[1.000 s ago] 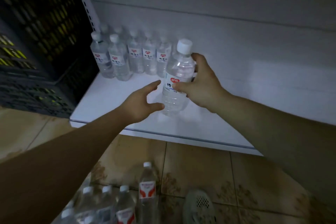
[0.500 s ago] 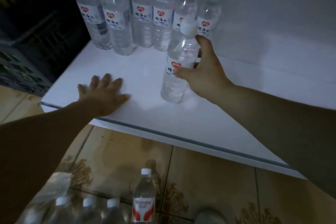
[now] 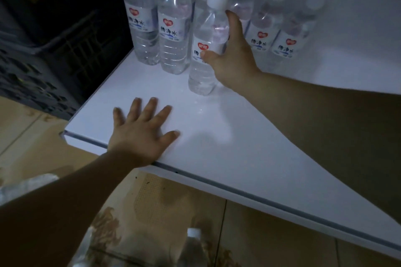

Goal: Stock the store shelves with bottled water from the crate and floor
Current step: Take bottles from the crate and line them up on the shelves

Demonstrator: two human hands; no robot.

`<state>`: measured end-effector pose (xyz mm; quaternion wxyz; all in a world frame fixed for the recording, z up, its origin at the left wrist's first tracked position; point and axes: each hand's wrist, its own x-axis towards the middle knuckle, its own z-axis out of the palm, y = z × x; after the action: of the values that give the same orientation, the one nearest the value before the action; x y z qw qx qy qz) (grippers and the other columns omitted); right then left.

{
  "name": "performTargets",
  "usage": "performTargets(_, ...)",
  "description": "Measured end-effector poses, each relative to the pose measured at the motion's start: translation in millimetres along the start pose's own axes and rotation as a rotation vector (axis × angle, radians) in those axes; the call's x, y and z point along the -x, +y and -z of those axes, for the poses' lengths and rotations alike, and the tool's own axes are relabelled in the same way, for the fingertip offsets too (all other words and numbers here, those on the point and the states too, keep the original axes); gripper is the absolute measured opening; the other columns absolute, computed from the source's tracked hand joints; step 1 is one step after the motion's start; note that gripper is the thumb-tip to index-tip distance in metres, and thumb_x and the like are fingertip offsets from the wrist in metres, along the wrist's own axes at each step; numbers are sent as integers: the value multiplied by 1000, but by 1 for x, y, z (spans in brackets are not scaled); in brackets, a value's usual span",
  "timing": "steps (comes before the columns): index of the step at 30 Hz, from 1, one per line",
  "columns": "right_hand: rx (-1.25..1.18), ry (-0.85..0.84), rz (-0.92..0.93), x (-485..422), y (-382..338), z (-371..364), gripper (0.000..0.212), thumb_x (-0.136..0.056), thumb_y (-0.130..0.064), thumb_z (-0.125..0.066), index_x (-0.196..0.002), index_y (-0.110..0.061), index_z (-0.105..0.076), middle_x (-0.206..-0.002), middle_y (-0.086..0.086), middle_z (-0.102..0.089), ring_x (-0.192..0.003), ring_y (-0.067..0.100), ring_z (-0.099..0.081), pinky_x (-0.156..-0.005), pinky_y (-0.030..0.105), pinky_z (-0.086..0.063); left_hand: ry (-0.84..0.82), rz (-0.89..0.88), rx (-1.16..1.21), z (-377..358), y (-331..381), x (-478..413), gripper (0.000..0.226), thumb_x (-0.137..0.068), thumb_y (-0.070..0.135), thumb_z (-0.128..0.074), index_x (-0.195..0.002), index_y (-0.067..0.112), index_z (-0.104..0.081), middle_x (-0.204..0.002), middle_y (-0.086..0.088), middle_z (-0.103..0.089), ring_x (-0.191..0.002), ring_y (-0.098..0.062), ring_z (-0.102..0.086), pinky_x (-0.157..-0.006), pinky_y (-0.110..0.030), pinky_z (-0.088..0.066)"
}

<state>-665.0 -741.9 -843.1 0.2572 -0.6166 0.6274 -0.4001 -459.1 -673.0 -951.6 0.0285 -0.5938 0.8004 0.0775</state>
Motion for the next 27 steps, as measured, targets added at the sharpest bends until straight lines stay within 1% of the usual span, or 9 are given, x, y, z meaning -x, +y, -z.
performTargets(2,4,39,6,-12,-1,-10,84,-82,-14,-73,-149,-25,-24,-136,5,-47,-121,20,-51,-104,39,-45,-10,1,-3,-1,-2,0,75,-82,76,-2,-148,44,13,-159,7,20,-145,-23,24,-115,-57,11)
performTargets(5,43,99,7,-24,1,-18,83,-84,-12,-71,-150,-25,-24,-133,8,-41,-120,19,-49,-98,24,-41,-14,1,6,-1,-1,1,76,-81,78,1,-148,44,13,-159,7,20,-144,-23,25,-115,-57,11)
performTargets(7,65,111,4,-28,2,-20,82,-87,-11,-69,-151,-25,-21,-137,8,-39,-123,18,-46,-96,19,-37,-14,0,20,-1,-1,2,79,-78,80,5,-148,44,12,-159,7,20,-144,-22,25,-115,-57,13)
performTargets(10,91,118,18,-31,2,-22,83,-88,-13,-68,-154,-24,-18,-143,6,-38,-129,19,-45,-108,30,-38,-12,-2,40,-1,-2,1,84,-71,80,10,-148,45,12,-159,7,19,-144,-22,25,-114,-57,13)
performTargets(12,123,117,23,-31,2,-21,85,-88,-17,-69,-154,-25,-16,-142,6,-41,-128,20,-48,-108,34,-40,-8,-6,47,-2,-3,1,85,-72,80,9,-148,45,10,-159,7,18,-145,-22,24,-114,-57,13)
performTargets(19,237,1,-30,-29,-6,-9,92,-92,-27,-65,-155,-31,2,-149,-3,-44,-127,18,-51,-94,21,-37,-10,-2,29,-2,-3,1,82,-76,81,2,-149,44,8,-160,7,16,-145,-22,23,-114,-57,12)
performTargets(21,218,-29,-45,-25,-9,-6,95,-92,-27,-66,-155,-28,5,-153,-4,-38,-133,18,-44,-99,21,-35,-19,1,24,-1,-2,1,81,-77,81,0,-149,44,8,-160,7,17,-145,-22,23,-115,-57,11)
performTargets(25,244,-50,-81,-2,1,12,90,-91,-34,-65,-156,-27,-3,-158,-3,-28,-141,18,-33,-107,24,-30,-18,5,30,-1,-1,1,82,-77,82,-3,-149,45,6,-160,8,16,-145,-21,22,-115,-57,11)
performTargets(27,267,-64,-115,17,11,26,87,-91,-37,-64,-156,-27,-7,-159,-2,-25,-142,17,-31,-104,19,-26,-18,11,44,0,-1,1,81,-78,83,-7,-149,46,5,-160,9,15,-146,-21,21,-115,-57,12)
